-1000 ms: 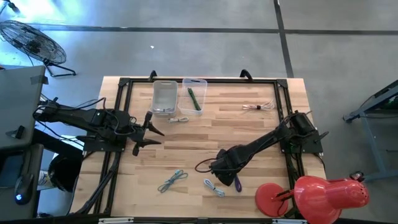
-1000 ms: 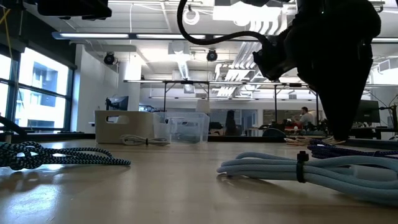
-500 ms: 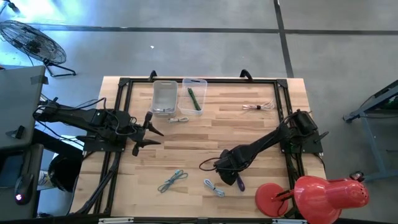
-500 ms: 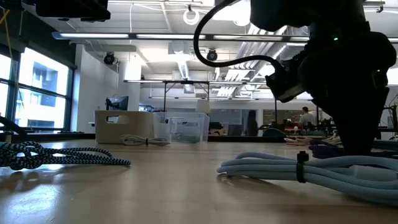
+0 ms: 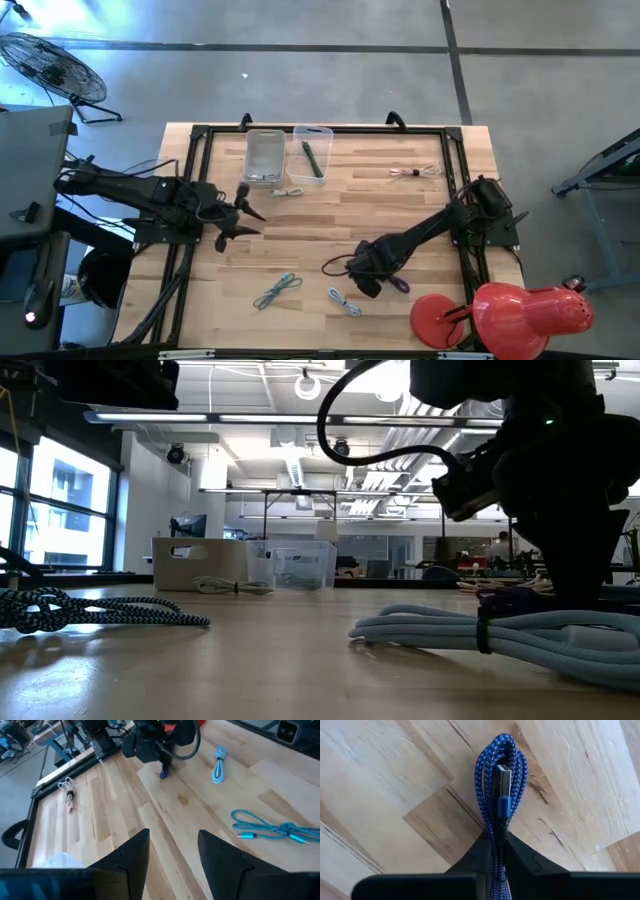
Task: Pick & Place USB Port
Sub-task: Put the striped blue charger cable into the transparent bin
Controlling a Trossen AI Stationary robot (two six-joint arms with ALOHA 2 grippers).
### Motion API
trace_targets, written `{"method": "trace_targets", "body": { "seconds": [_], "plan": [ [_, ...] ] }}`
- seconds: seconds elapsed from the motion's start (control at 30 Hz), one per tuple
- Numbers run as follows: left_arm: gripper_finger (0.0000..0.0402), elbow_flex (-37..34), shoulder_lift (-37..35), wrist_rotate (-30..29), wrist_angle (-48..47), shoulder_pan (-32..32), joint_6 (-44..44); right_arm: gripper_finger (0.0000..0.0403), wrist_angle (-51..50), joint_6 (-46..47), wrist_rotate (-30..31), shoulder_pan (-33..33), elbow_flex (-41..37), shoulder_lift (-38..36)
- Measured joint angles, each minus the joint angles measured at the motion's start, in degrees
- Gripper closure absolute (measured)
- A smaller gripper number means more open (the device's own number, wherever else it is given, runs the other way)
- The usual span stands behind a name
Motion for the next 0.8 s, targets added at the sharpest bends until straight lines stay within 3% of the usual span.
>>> {"method": "trace_targets", "body": {
  "seconds": [0.27,0.5,0.8],
  "plan": [
    [0.0237,0.0,4.44,-1.78,4.7,-0.01,0.02,0.0386,-0.71,-0.66,4.84,0.14,-0.26,-2.03],
    [0.0237,-0.02,7.8,-1.8,8.79,-0.01,0.2,0.0386,-1.63,-1.33,15.45,0.01,-0.37,-6.9],
    [0.0237,0.0,11.67,-9.15,17.61,-0.01,2.05,0.0393,-0.66,-6.61,26.45,0.97,-0.33,-14.09]
  ]
}}
